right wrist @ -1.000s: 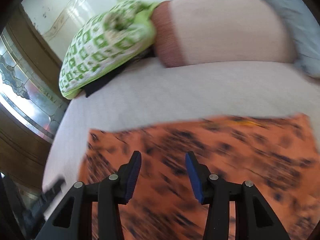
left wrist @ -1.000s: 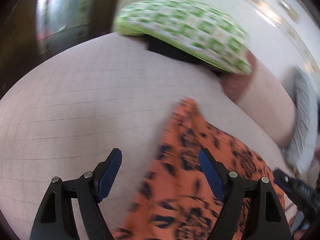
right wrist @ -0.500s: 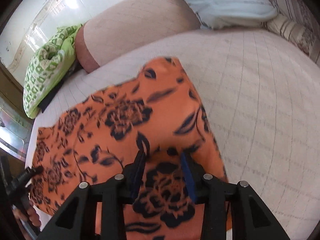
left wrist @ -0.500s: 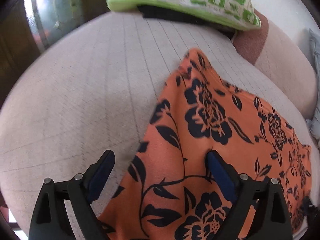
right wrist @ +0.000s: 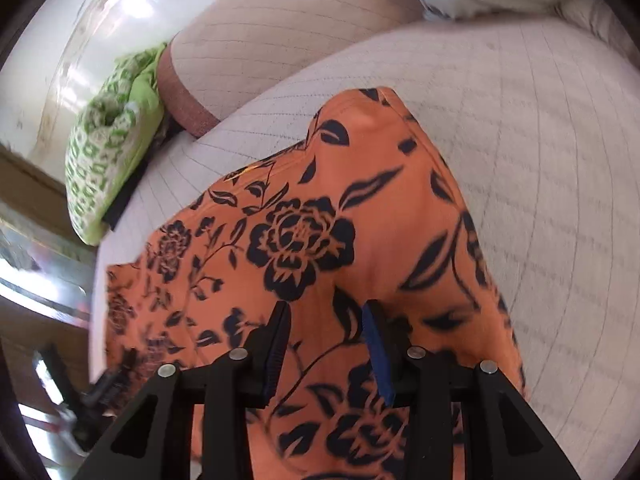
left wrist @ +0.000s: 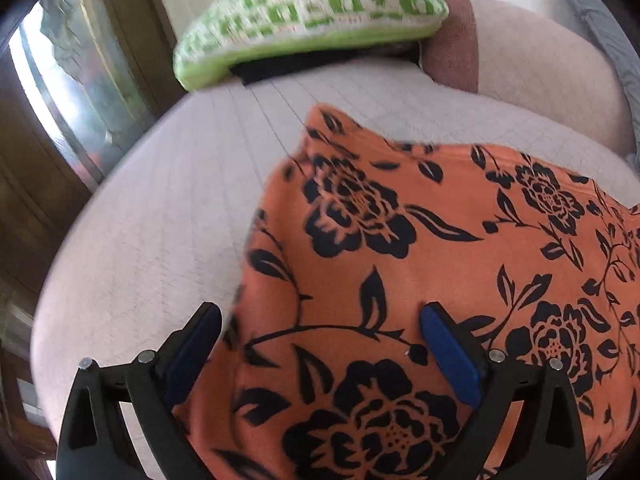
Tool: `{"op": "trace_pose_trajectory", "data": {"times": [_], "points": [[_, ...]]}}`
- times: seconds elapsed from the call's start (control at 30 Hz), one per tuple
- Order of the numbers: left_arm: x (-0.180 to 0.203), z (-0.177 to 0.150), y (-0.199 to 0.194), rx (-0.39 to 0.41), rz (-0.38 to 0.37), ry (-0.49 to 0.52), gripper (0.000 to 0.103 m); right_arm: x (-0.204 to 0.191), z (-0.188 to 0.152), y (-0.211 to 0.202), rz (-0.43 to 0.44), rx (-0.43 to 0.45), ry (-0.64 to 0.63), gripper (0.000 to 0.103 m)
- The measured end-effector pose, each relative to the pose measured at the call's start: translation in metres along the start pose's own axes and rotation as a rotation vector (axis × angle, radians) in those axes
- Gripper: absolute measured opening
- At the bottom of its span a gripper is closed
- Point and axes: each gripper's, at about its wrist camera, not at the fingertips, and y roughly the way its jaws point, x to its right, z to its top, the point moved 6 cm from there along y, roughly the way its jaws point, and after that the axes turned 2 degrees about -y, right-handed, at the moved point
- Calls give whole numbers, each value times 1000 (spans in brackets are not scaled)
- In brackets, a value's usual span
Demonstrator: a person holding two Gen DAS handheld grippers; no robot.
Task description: Fold small clothes
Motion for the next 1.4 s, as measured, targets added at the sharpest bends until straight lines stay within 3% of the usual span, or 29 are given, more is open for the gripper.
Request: {"op": "trace_pose_trajectory", "data": {"times": [0.07,0.13,0.23,0.33,0.47,0.57,0.67,0.73,0.8,0.83,0.93,1.07,1.13,1.2,1.23,1.33,1.4], "points": [[-2,1,-13,55,54,19,100,-2,2,-1,3,21,-29,41],[-9,3,-21,62,66,0,100,-1,3,-6,-14,57,-74,41],[-19,-5,-25,29,82,-93,100,-1,6,-1,-24,88,-100,41],[-22,-15,-5,-45,53,-137,103,8,9,9,20,50,-26,41],[-19,-10,-9,-40,36,-162,103,2,10,5,-10,57,-68,41],[-15,5,-22,47,53,-126,103,-11,12,-8,30,118,-93,41],[-19,11,-39,106,62,-138,103,-25,5,-7,48,109,-139,44],[-26,9,-33,77,71,-158,103,-28,-4,5,45,40,-135,44],[-26,-1,-13,-45,62,-147,103,-22,-14,21,15,-41,-100,44],[-25,-8,-1,-108,39,-140,103,-21,-14,18,19,-21,-90,44],[-32,-6,-16,-71,-21,-203,103,-26,-14,5,35,6,-83,44],[-40,-1,-40,20,-21,-227,103,-44,-23,-12,68,53,-134,44],[-39,-5,-31,-21,-41,-211,103,-49,-33,-8,72,26,-166,44],[-33,-19,-11,-136,-19,-152,103,-46,-45,8,29,-47,-185,46],[-29,-23,-6,-136,-45,-158,103,-41,-50,17,4,-78,-184,47],[-33,-18,-19,-124,-54,-188,103,-44,-49,9,7,-48,-205,46],[-36,-12,-27,-84,-48,-207,103,-47,-45,-5,62,-14,-193,46]]}}
